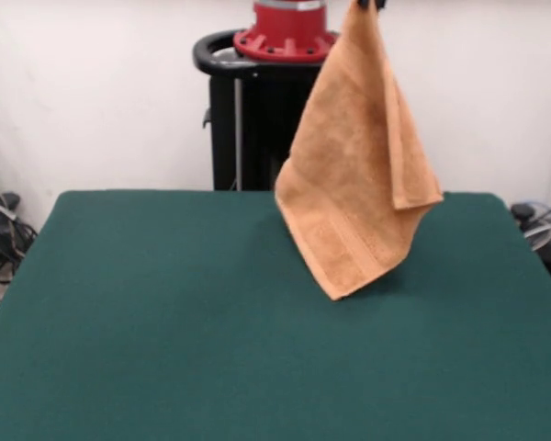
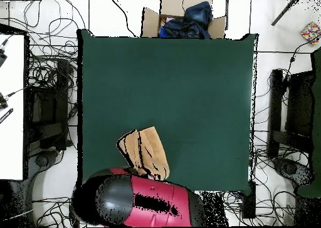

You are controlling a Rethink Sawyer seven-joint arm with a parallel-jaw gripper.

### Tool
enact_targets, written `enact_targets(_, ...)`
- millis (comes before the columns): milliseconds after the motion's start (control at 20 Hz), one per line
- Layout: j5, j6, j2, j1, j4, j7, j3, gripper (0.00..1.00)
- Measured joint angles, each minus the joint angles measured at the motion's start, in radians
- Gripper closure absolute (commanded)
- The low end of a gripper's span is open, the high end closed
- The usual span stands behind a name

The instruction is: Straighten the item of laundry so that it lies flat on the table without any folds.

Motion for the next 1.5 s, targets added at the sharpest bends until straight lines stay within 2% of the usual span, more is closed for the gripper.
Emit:
enact_targets(350,-0.003,0.100,-0.016,0.005,-0.073,0.000,0.000,1.00)
enact_targets(750,-0.005,0.108,-0.010,-0.019,-0.133,0.000,0.000,1.00)
enact_targets(1200,-0.002,0.066,-0.010,-0.154,-0.146,0.000,0.002,1.00)
enact_targets(1500,-0.002,0.036,-0.010,-0.199,-0.146,0.000,0.005,1.00)
